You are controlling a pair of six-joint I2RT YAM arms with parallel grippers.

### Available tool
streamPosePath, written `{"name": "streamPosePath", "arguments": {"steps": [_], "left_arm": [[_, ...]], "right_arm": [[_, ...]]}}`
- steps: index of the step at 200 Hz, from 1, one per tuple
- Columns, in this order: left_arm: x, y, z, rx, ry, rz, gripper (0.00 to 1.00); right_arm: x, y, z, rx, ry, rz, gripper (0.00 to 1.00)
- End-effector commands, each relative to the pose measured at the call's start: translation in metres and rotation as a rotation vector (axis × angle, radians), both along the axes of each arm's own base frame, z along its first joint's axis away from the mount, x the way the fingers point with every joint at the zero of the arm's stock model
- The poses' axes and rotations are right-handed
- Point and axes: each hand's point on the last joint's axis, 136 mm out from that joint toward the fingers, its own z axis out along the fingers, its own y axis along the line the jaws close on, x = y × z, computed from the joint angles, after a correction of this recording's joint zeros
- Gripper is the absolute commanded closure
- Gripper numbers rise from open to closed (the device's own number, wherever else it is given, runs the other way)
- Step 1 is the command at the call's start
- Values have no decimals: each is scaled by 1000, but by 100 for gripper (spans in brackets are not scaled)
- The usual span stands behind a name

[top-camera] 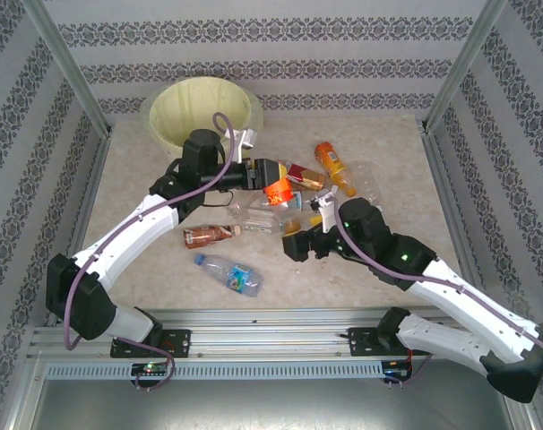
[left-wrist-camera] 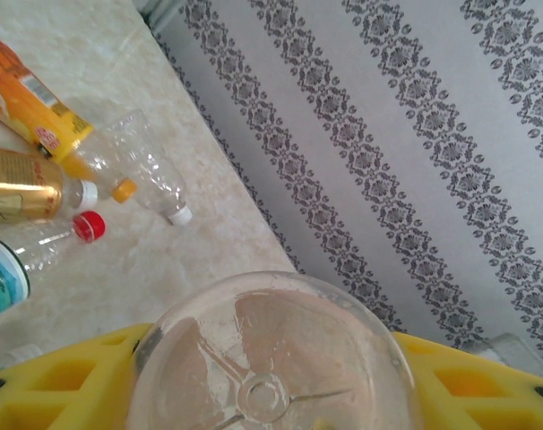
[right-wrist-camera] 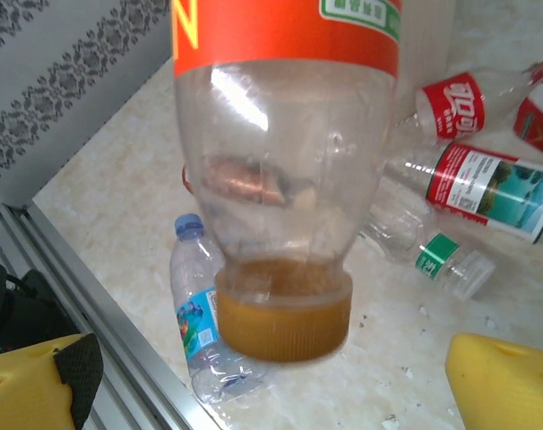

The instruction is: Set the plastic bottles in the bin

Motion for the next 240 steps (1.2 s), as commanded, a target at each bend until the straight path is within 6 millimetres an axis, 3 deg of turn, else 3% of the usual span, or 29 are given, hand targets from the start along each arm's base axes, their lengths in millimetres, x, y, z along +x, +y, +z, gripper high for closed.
{"name": "streamPosePath", "arguments": {"steps": [1,73,111,149,191,213,240], "left_arm": [[13,10,7,48,-25,35,66],[58,36,76,75,-120,159,65],[92,73,113,123,-181,306,65],[130,126,129,196,-211,486,65],[154,179,140,248,-248,664,64],[163,198,138,322,-278,726,63],[175,207,127,412,-294,742,63]], "right_arm": [[2,-14,35,25,-93,-36,2],[5,-33,102,76,-260,-95,2],[5,-34,118,91,-308,-96,2],[4,-32,123,104,-324,-82,2],[4,-32,119,97,-311,-78,2],[4,-33,117,92,-306,-83,2],[3,-32,113,89,-295,-78,2]]}}
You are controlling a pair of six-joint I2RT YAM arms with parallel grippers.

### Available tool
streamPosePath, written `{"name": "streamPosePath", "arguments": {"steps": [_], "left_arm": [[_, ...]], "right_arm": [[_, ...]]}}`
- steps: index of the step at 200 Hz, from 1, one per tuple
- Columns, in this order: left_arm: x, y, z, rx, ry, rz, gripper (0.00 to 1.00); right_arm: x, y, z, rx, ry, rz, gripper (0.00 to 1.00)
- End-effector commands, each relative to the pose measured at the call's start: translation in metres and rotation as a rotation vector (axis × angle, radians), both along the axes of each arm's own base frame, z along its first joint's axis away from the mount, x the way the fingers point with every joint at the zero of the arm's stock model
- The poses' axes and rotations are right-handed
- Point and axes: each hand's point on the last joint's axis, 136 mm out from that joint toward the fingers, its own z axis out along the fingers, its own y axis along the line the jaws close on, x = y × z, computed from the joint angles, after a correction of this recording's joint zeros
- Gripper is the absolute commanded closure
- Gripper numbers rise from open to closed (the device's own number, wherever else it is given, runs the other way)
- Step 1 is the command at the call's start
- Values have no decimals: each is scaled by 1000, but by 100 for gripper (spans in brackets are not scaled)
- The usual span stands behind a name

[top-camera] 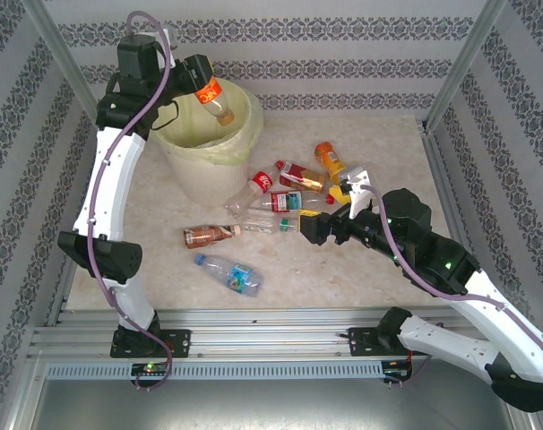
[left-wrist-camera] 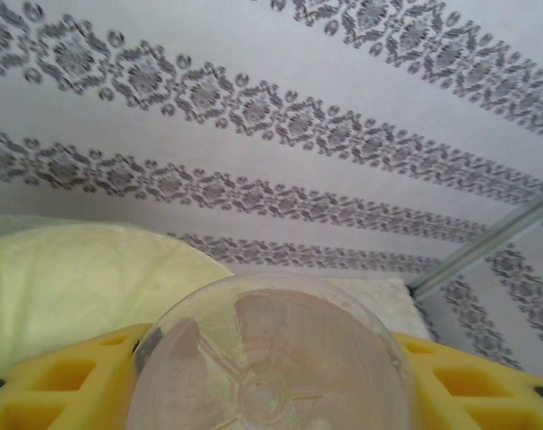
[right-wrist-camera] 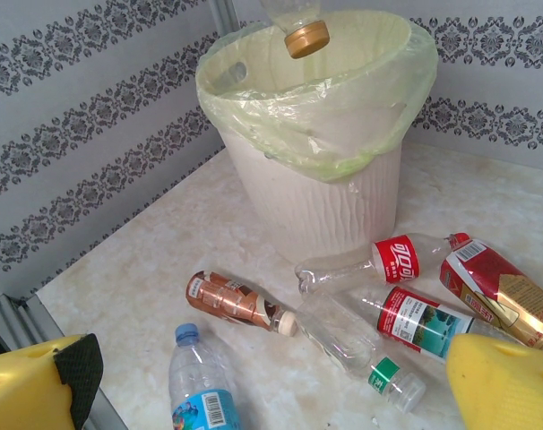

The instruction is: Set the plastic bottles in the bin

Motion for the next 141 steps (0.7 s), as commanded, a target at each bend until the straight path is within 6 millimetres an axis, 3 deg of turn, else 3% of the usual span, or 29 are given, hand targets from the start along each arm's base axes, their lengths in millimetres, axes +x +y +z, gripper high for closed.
{"name": "streamPosePath", "arguments": {"steps": [1,76,141], "left_arm": [[8,17,-3,120,-11,55,63],[50,21,-44,249,-13,74,63],[77,11,-84,207,37,55,62]], "right_arm": [[1,-5,7,6,-22,-13,2],[-1,-7,1,5,0,-17,2],[0,-7,-6,-7,13,-26,2]]}}
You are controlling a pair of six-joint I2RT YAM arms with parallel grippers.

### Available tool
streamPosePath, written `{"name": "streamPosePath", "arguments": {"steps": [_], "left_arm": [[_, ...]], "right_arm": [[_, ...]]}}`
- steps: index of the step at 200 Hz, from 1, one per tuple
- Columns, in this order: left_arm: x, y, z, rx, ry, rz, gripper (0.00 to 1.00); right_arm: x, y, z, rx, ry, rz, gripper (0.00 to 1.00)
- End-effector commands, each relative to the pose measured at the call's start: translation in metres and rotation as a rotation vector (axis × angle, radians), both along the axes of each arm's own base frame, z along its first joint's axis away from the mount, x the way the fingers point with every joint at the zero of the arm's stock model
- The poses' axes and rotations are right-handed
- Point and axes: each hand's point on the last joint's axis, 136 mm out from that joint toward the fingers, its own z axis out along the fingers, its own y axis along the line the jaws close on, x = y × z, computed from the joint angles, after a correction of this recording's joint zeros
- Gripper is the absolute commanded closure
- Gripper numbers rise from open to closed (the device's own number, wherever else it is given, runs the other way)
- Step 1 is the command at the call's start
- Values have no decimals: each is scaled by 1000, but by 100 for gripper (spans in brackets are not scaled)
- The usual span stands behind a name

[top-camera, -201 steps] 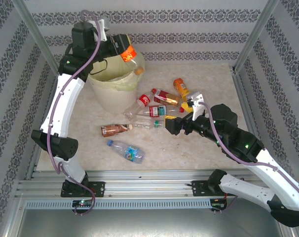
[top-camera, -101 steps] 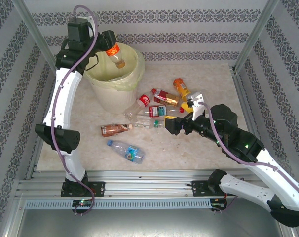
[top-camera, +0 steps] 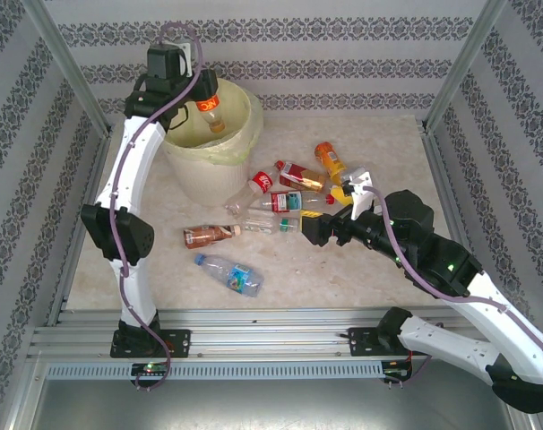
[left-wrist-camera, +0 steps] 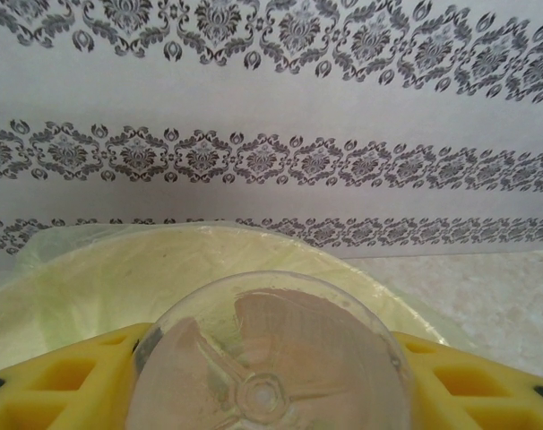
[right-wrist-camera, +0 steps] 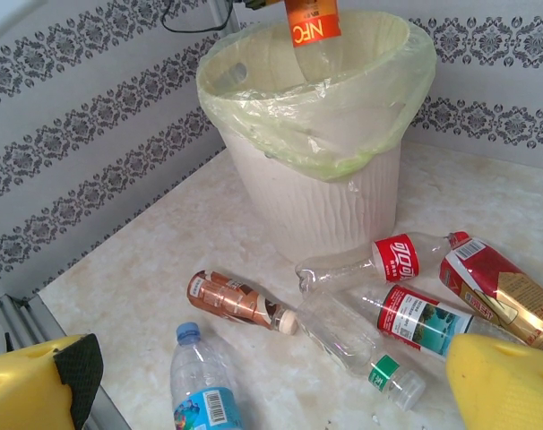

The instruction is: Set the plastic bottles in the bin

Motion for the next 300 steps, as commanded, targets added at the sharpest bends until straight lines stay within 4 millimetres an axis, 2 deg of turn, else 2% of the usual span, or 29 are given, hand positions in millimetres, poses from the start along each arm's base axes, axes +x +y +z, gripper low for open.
{"name": "streamPosePath", "arguments": {"steps": [1,90,118,142,173,200,232,265,300], "left_arm": [[12,-2,-1,-24,-37,-1,62],[23,-33,-56,-119,46,-39,61],[22,-40,-70,-152,73,-52,54],[18,-41,-72,-151,86,-56,47],[9,-39,-60,-132,75,-63,28],[0,-37,-44,-117,56,-70,16],[-12,-38,-25,-118,38,-98,1],[-31,-41,-2,-121,19,-137,0],[-64,-45,15,-121,35,-203,0]], "right_arm": [[3,-5,-6,-11,12,-26,2],[6,-4,-14,-39,37,-37,2],[9,-5,-21,-52,60,-56,2],[9,-7,-26,-59,69,-65,2],[8,-9,-30,-59,76,-70,2],[7,-9,-34,-61,83,-67,2],[0,-2,-40,-66,104,-9,2],[-4,9,-53,-69,155,44,2],[-4,25,-74,-77,202,81,2]]}}
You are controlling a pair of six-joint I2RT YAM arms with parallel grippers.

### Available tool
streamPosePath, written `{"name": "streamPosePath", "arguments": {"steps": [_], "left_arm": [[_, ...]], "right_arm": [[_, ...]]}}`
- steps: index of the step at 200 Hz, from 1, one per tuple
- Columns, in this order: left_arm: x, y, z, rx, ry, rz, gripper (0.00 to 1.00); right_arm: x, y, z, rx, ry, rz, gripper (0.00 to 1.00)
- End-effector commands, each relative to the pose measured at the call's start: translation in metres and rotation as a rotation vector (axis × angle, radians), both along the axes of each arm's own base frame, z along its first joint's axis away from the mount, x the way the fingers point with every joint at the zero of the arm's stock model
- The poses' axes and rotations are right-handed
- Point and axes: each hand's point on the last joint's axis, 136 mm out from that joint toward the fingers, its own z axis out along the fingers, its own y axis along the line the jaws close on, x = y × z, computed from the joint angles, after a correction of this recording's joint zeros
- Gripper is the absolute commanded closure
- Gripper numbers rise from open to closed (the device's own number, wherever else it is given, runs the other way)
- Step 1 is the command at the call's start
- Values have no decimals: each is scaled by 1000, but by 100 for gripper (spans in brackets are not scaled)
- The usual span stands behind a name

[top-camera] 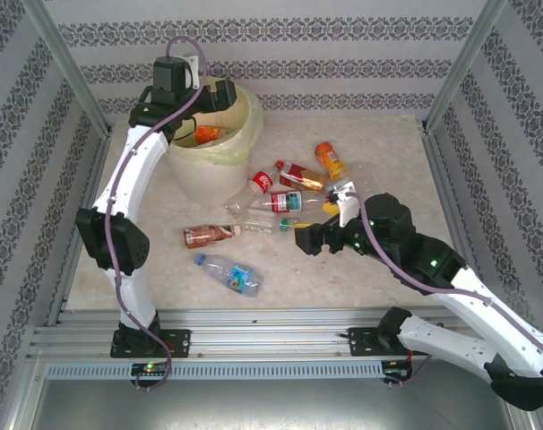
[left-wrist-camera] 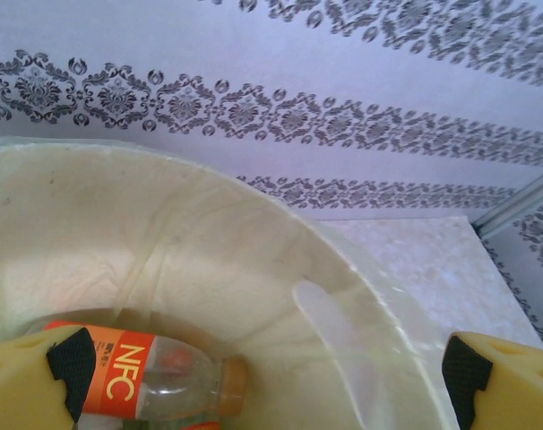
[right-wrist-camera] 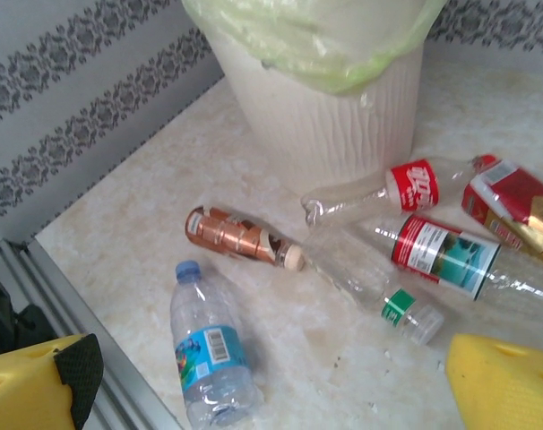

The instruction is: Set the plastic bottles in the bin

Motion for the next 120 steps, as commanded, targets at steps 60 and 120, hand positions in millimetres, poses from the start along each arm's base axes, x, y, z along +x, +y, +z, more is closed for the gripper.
{"name": "streamPosePath", "arguments": {"steps": [60,120], "left_arm": [[-109,-10,25,-4,43,-179,0],[-187,-2,-3,-24,121,-214,0]], "right_arm": [[-9,29,-42,-55,112,82,2],[-14,47,-72,-101,167,127,2]]}}
